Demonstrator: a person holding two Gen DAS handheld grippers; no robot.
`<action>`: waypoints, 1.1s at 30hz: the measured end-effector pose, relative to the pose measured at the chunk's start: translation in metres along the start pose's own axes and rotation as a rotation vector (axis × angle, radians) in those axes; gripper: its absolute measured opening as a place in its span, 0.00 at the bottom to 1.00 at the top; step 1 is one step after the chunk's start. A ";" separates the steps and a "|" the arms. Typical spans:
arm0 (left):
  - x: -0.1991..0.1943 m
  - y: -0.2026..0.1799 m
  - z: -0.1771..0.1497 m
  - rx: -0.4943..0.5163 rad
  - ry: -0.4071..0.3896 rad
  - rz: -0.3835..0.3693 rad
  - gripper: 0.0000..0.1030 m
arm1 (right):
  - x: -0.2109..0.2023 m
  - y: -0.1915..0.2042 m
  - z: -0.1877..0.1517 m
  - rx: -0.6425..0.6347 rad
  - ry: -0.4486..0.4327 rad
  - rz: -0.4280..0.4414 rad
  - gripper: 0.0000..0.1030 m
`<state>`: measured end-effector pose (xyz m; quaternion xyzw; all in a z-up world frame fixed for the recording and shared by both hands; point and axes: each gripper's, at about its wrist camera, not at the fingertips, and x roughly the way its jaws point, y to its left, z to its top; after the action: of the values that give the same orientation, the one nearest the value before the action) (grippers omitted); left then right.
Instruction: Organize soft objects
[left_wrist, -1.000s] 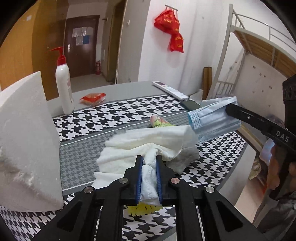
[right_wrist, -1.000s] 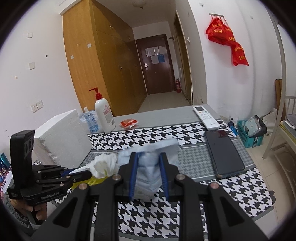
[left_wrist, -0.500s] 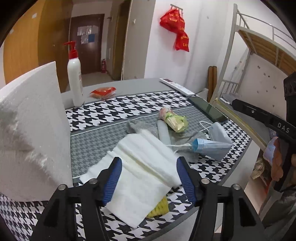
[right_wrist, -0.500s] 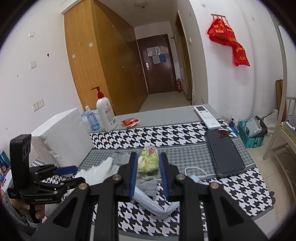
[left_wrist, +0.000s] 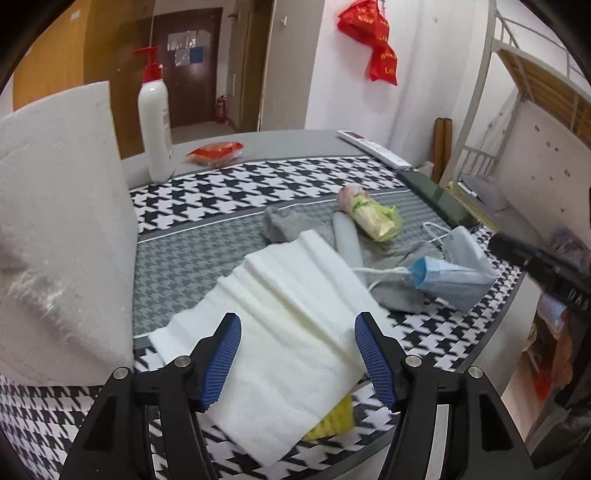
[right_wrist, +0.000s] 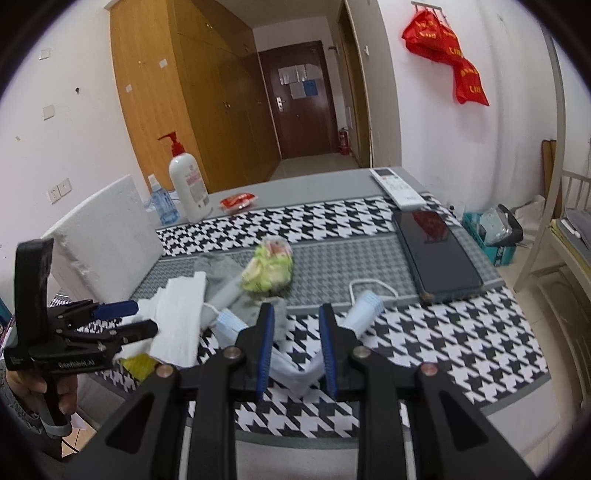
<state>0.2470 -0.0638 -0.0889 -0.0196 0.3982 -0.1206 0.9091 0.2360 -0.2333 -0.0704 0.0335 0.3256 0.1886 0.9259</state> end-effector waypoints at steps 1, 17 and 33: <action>0.000 -0.003 0.002 0.001 -0.001 -0.005 0.64 | 0.001 -0.001 -0.001 0.005 0.005 -0.004 0.33; 0.027 -0.011 0.008 -0.017 0.061 0.053 0.28 | 0.003 -0.011 -0.012 0.032 0.026 -0.028 0.47; -0.026 -0.008 0.032 -0.015 -0.115 -0.035 0.04 | 0.010 -0.016 -0.013 0.053 0.044 -0.042 0.56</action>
<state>0.2519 -0.0678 -0.0474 -0.0401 0.3459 -0.1322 0.9280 0.2402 -0.2457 -0.0894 0.0473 0.3514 0.1612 0.9210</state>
